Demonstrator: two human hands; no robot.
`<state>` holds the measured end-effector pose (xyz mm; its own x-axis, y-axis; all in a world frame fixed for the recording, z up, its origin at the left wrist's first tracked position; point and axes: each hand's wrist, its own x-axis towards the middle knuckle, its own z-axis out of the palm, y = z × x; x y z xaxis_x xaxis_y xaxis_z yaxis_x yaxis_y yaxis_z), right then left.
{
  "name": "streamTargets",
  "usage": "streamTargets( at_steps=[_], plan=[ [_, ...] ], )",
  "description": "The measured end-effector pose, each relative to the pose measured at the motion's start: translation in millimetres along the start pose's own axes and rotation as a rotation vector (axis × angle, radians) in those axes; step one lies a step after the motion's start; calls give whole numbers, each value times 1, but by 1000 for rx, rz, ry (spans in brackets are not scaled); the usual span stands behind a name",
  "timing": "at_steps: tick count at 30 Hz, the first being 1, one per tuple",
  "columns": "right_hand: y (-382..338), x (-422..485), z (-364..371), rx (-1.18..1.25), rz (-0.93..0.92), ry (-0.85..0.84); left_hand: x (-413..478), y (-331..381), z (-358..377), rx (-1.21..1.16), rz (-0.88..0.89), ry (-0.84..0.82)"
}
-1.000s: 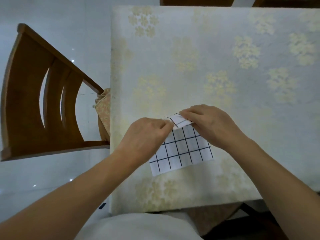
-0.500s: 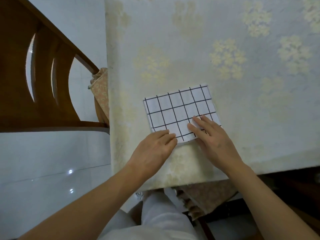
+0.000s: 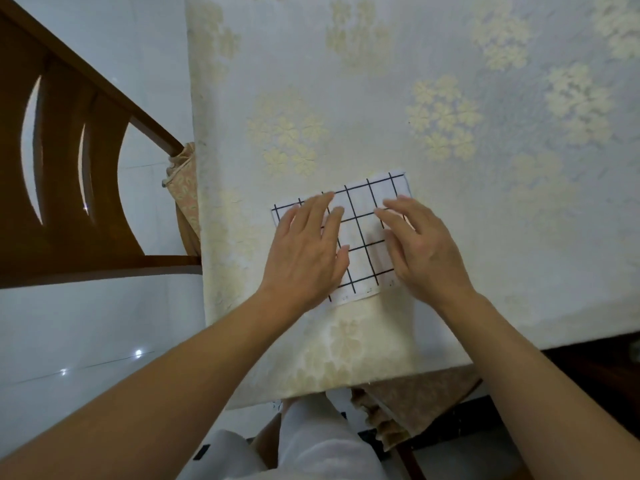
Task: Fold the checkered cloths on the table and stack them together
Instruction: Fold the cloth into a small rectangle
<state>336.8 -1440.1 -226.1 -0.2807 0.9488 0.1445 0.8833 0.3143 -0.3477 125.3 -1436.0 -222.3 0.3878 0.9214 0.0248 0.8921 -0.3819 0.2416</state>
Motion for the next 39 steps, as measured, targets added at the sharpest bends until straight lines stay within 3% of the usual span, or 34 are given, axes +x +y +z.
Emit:
streamTargets(
  at_steps=[7, 12, 21, 28, 33, 39],
  plan=[
    [-5, 58, 33, -146, -48, -229, 34, -7, 36, 86, -9, -138],
    [7, 56, 52, -232, -47, -290, 34, -18, 47, 90, -4, -145],
    [18, 53, 37, -273, 117, -276, 8, -44, 32, 136, -57, -138],
    [-20, 16, 46, -160, 107, -202, -5, -22, 36, 86, 160, -168],
    [-6, 1, 48, -245, 88, -280, -17, -24, 42, 95, 118, -172],
    [12, -7, 31, -267, 202, -286, -37, -35, 32, 106, 60, -175]
  ],
)
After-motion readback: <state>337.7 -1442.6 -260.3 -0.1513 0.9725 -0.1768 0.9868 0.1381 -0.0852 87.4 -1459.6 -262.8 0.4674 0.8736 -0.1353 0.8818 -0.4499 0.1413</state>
